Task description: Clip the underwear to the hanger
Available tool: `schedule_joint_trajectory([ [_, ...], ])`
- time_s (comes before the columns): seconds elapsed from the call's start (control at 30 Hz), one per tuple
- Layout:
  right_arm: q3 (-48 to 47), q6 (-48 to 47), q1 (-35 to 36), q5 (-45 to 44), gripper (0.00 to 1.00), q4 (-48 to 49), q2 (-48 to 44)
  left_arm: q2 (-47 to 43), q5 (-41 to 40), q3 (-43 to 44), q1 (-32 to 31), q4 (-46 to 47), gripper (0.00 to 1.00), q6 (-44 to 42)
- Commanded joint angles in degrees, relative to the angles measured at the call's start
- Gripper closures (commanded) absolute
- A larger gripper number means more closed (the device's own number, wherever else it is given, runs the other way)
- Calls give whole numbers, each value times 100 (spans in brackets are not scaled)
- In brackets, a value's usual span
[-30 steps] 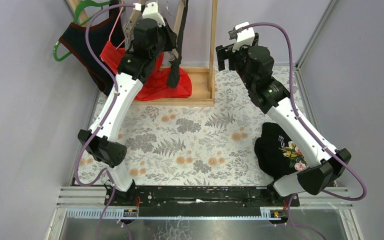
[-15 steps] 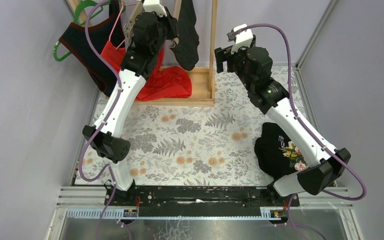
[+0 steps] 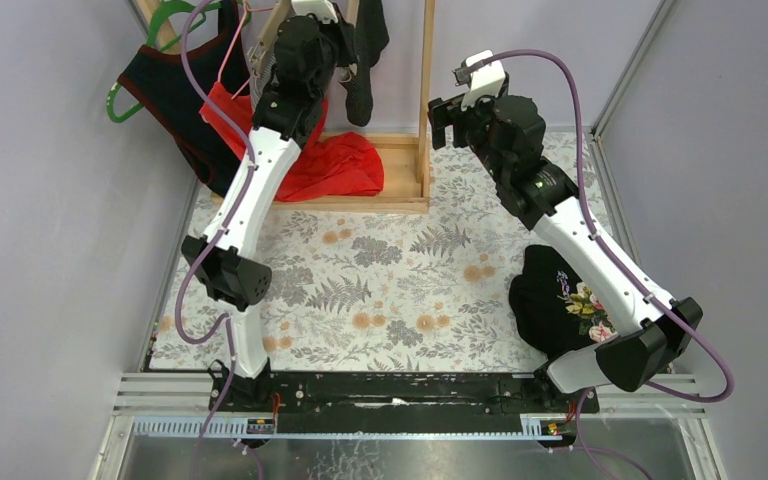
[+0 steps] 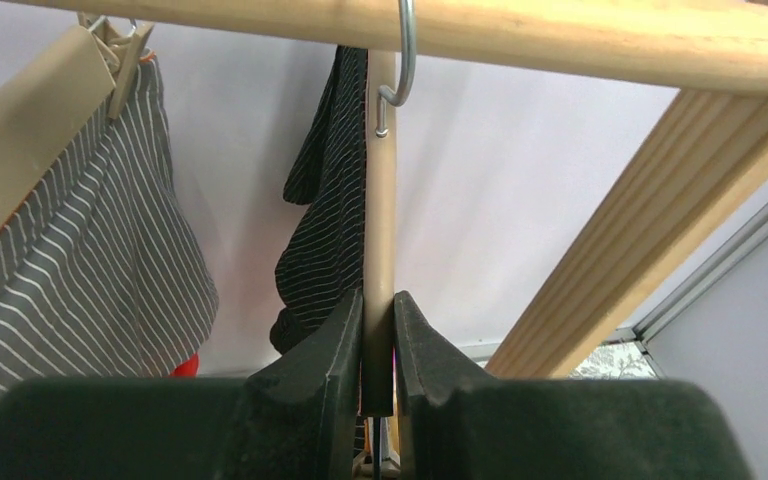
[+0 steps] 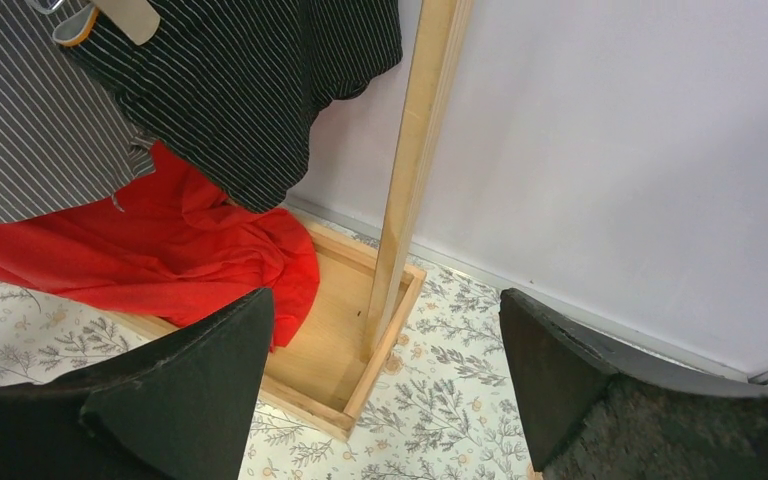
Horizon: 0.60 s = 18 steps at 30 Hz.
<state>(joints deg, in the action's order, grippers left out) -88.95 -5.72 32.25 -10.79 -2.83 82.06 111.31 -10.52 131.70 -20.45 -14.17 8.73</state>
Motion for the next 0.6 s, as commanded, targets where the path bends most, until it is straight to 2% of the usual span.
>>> schedule_joint_trajectory([
  [0.0,-30,73,-26,129,11,163,-252,188,-46,467,179,517,100,107],
  [0.37,-47,114,-26,215,11,128,-185,385,350,687,558,319,98,515],
  [0.5,-72,125,-21,246,11,119,-160,359,402,688,586,206,85,563],
  [0.57,-60,127,-21,259,11,126,-157,280,440,554,586,212,71,596],
])
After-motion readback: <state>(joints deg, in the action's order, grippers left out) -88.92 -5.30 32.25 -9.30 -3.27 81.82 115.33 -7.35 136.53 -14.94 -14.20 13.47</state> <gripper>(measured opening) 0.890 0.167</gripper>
